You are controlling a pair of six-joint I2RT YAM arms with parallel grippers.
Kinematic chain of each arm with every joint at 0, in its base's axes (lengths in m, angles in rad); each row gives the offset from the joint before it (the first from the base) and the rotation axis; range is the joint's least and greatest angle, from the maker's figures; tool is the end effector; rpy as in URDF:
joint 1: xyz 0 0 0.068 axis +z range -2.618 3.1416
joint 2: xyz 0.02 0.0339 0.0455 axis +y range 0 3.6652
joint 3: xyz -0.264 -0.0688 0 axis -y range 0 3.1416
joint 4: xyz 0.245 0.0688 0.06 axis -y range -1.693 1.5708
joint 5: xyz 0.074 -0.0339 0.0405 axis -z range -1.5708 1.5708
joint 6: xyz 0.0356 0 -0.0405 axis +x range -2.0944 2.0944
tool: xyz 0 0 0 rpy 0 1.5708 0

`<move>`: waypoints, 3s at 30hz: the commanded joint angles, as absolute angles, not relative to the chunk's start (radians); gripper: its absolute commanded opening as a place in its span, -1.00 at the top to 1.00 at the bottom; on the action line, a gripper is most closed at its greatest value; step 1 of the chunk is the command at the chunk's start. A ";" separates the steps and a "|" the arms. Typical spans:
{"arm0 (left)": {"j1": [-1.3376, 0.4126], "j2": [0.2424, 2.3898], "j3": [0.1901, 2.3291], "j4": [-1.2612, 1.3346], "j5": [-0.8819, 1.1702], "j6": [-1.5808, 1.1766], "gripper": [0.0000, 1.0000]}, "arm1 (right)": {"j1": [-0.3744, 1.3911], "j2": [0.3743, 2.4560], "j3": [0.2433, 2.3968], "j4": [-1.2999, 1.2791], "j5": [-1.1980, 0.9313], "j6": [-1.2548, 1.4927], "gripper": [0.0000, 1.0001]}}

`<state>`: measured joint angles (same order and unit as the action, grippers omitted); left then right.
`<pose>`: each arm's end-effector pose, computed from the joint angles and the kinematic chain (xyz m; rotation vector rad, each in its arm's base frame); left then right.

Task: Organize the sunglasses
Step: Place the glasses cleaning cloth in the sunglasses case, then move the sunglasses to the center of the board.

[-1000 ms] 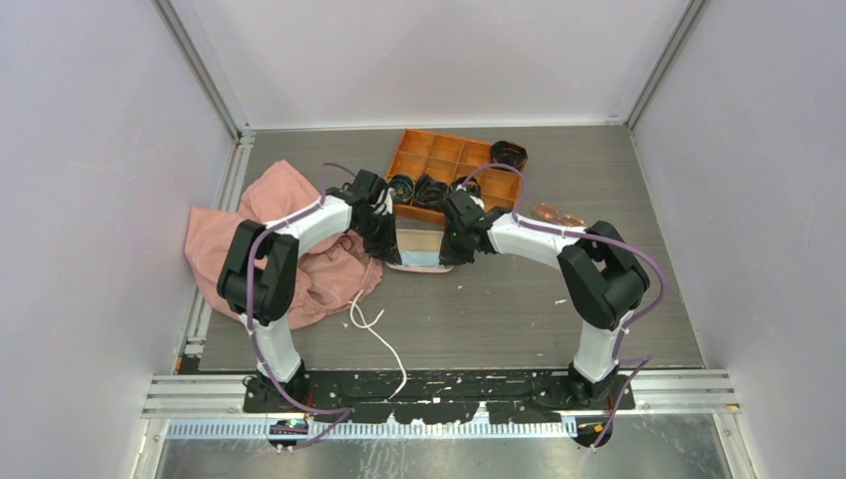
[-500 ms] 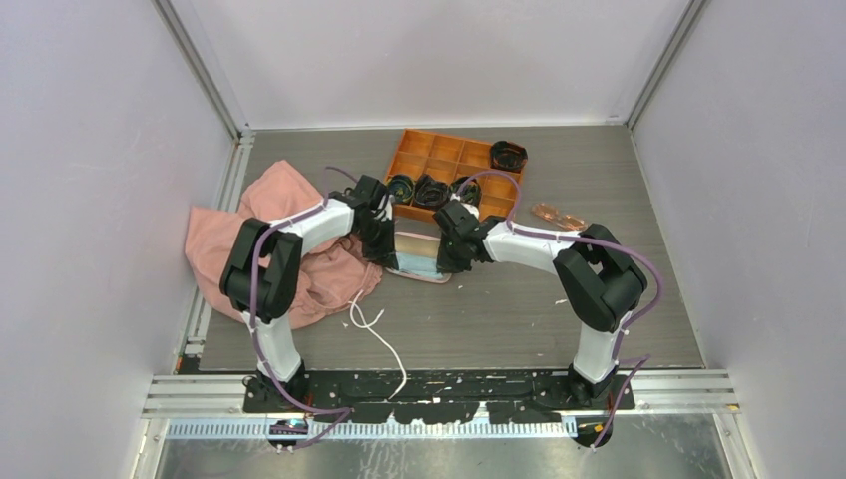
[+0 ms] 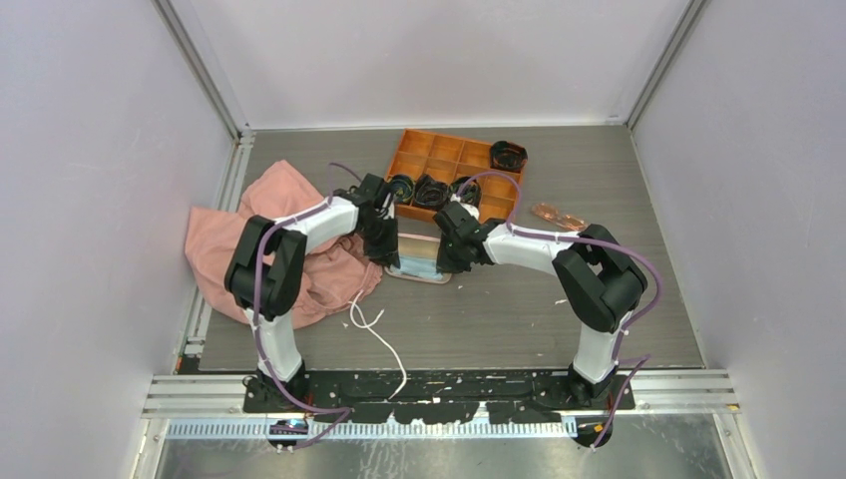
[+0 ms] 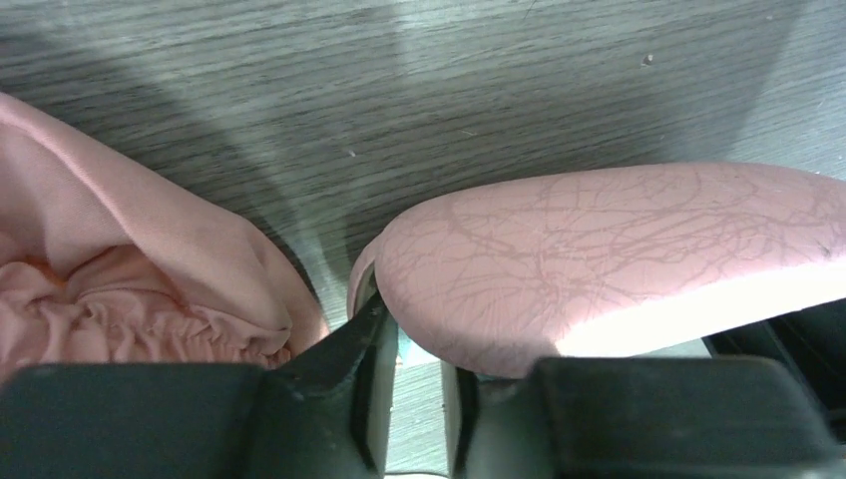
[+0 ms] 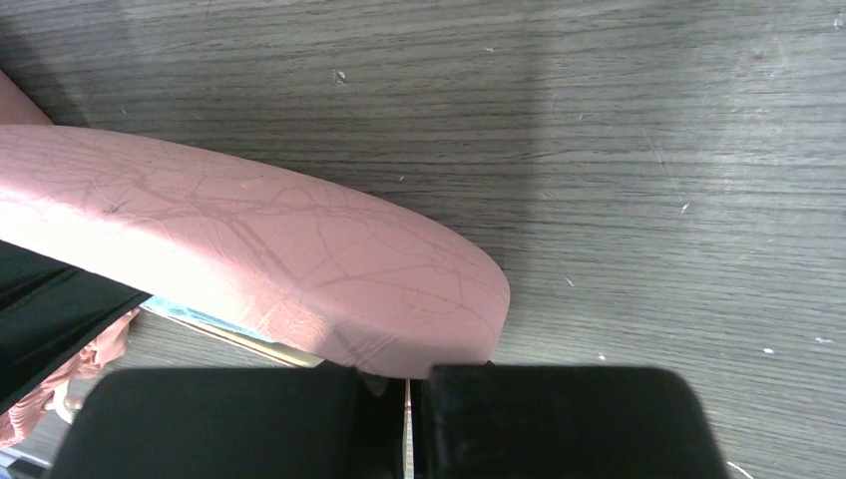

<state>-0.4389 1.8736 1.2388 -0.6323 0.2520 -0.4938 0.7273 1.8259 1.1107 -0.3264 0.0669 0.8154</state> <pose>0.3257 -0.1627 0.1650 -0.0237 2.9368 -0.5343 0.2751 0.2417 0.1591 0.1424 2.6786 0.4423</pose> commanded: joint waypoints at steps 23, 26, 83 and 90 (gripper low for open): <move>-0.454 1.692 1.154 -0.638 0.128 -0.557 0.21 | 0.723 1.811 1.074 -0.356 0.158 0.789 0.99; -0.454 1.686 1.146 -0.632 0.136 -0.559 0.21 | 0.724 1.788 1.096 -0.387 0.158 0.787 0.97; -0.592 1.177 0.918 -0.676 0.150 -0.672 0.17 | -0.069 1.753 1.149 -0.384 0.115 1.518 -0.39; -0.592 1.186 0.931 -0.679 0.145 -0.651 0.17 | -0.069 1.779 1.134 -0.394 0.190 1.602 -0.39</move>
<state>-0.5915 1.2057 0.9173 -0.6743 0.1532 -0.6754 -0.0715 1.7889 1.1110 -0.4145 0.1249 1.5093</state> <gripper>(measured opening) 0.413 0.691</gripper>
